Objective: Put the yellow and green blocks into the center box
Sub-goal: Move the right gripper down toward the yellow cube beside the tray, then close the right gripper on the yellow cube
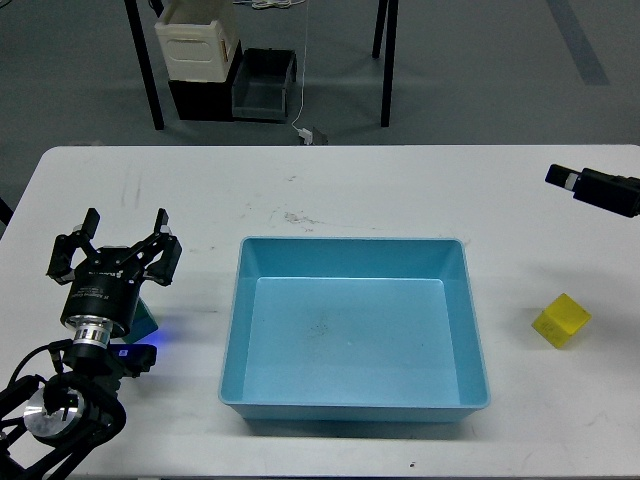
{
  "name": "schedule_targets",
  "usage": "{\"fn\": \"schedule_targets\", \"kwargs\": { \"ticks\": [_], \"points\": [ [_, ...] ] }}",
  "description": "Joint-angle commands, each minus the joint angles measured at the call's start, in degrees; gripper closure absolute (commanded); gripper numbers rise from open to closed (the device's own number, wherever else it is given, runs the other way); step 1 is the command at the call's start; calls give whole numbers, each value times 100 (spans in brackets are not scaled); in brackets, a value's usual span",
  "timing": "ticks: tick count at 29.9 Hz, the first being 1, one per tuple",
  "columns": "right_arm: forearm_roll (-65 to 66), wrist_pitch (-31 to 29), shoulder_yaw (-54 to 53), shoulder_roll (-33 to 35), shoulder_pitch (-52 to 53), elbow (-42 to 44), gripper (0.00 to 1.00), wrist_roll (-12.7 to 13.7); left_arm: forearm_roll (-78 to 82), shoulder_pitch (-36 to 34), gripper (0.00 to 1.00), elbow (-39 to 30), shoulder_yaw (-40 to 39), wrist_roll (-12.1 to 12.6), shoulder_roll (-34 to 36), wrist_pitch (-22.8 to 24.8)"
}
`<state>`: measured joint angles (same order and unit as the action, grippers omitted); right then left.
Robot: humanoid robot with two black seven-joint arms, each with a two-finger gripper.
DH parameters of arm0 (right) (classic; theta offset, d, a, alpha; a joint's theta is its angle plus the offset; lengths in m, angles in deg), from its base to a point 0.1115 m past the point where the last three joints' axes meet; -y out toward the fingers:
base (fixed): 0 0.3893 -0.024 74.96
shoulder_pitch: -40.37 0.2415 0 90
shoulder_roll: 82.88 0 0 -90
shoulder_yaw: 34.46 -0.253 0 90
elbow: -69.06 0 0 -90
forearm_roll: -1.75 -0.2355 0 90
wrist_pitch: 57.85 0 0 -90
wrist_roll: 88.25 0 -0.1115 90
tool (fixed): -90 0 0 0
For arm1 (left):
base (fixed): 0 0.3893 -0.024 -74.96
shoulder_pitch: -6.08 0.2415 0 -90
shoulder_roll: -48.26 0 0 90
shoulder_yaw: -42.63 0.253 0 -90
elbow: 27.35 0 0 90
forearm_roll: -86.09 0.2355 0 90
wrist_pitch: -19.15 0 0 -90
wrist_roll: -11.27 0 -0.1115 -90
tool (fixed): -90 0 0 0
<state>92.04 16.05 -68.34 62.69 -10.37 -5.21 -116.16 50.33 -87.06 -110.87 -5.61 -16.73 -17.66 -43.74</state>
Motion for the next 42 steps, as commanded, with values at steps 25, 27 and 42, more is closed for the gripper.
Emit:
{"fn": "schedule_targets", "kwargs": {
  "ticks": [25,27,42],
  "points": [
    [2520,-1158,3414,-503,2041,246,1,-9,-1,6,0,222,7,0,-176,4],
    [2511,-1158,3529,-635,2059,369,1,-9,-1,6,0,231,7,0,-193,4],
    [2485,-1088,3626,-926,1980,880,9,-9,-1,6,0,283,16,0,-202,75]
  ]
}}
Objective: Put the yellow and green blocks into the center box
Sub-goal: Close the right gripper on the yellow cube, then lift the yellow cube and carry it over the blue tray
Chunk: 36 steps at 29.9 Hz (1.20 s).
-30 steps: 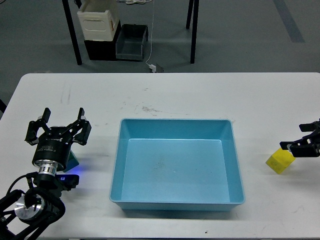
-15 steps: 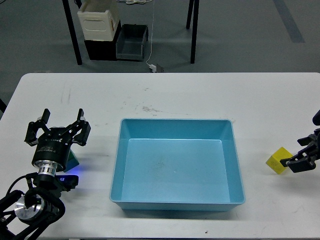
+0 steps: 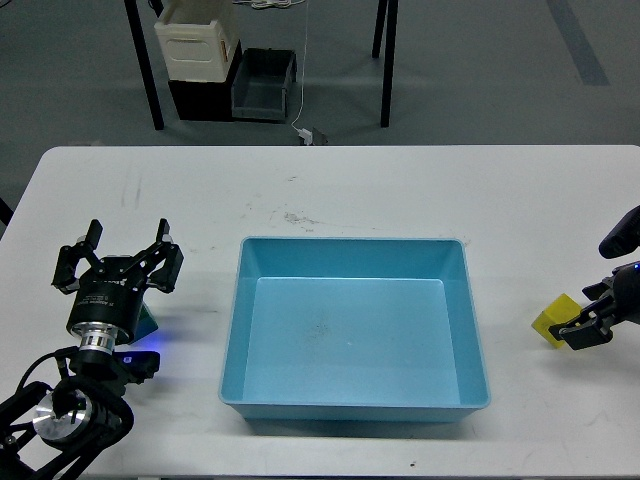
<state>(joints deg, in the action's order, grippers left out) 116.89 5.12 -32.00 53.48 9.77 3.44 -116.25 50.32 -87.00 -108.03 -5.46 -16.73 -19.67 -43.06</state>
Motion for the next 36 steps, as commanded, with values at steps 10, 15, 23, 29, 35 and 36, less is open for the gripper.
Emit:
{"fn": "schedule_targets", "kwargs": {
  "ticks": [10,15,23,29,35,36],
  "points": [
    [26,-38,9,-109,-34,93,47,-1,-9,0,0,8,1,0,-1,7],
    [26,-38,62,-118,-34,94,72,-1,0,0,0,8,-8,0,-1,7],
    [-44,76,-288,-30,782,313,90,-1,-9,0,0,8,-34,0,-1,7],
    [-62,67,-641,5,1898,103,90,-1,-9,-17,0,8,-52,0,34,21],
    [-465,-20,-501,-363,2654,-863,90,-1,0,-26,0,8,-61,0,60,21],
    [-544,-21,-387,-477,2777,-943,90,-1,0,-26,0,8,-69,0,60,21]
  ]
}}
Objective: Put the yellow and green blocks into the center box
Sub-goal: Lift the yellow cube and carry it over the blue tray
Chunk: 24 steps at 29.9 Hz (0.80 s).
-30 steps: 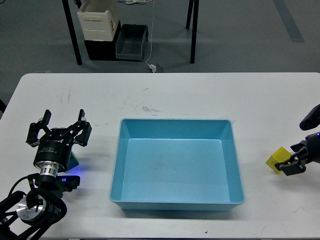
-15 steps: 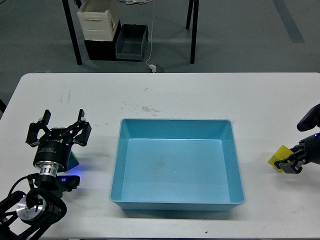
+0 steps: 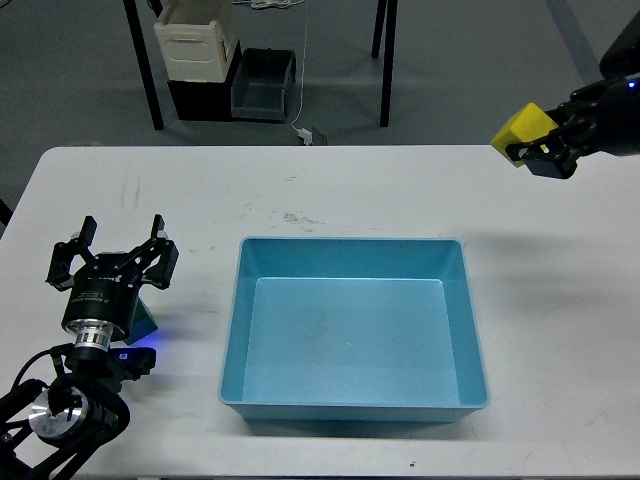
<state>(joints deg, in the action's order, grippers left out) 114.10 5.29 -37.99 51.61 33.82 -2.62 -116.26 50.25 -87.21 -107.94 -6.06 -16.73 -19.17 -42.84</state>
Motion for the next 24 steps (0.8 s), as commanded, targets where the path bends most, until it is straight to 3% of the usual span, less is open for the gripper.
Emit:
{"fn": "schedule_targets", "kwargs": {
  "ticks": [1,7,19,22,23,24],
  "points": [
    [-319,-46,378,-396,504,-415,90,1,7,-14,0,0,-10,1,10,-1],
    [-276,-55,1486,-1380,962,-750,90,1,7,-5,0,0,-115,1,10,-1],
    [-240,-64,2585,-3147,743,-434,86,1,-2,-14,0,0,-212,1,28,-1],
    [-258,-55,2735,-3455,559,-110,77,1,7,-14,0,0,-212,1,45,-1],
    [-258,-64,2735,-3543,453,48,69,1,7,-14,0,-9,-221,1,45,-1],
    [-293,-55,2735,-3640,348,224,53,1,7,-14,0,0,-221,1,45,-1]
  ]
}}
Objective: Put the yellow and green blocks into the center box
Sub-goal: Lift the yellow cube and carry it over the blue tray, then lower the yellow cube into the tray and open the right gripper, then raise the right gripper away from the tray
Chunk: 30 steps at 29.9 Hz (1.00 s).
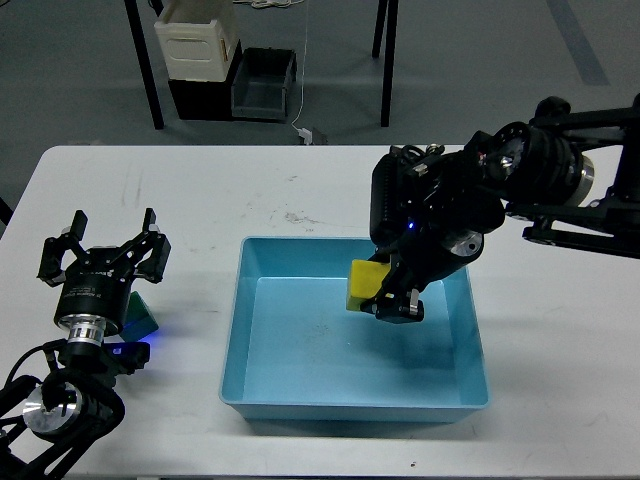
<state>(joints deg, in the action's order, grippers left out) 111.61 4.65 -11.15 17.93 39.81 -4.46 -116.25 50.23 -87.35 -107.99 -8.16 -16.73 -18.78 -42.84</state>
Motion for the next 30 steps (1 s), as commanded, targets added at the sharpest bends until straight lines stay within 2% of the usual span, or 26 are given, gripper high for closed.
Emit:
{"fn": "schedule_targets", "kwargs": {
  "ticks": [1,2,7,12,15,18,22,24,30],
  "points": [
    [-78,9,-1,-343,-339,557,40,0,9,-9,0,5,-11,0,7,-1],
    [-96,17,-45,-396,-471,663,30,0,9,-9,0,5,-20,0,15,-1],
    [-332,61,-239,-405,-718,752,4,0,9,-9,0,5,-230,0,94,-1],
    [-1027,61,-467,-335,-657,744,3,0,9,-35,0,5,-239,0,472,-1],
    [-1160,114,-1037,-2,-630,743,3,0,17,-79,0,40,-292,0,761,-1],
    [-1177,376,-1924,315,-752,744,3,0,122,-228,0,101,-275,0,1262,-76],
    [-1186,860,-3224,333,-1375,735,3,0,596,-474,0,373,-275,0,1693,-356],
    [-1195,905,-3857,325,-1718,735,3,0,868,-659,0,601,-222,0,1817,-541],
    [-1204,1054,-5606,175,-2895,393,3,0,1913,-1019,0,1085,-187,0,2186,-603]
  ]
}}
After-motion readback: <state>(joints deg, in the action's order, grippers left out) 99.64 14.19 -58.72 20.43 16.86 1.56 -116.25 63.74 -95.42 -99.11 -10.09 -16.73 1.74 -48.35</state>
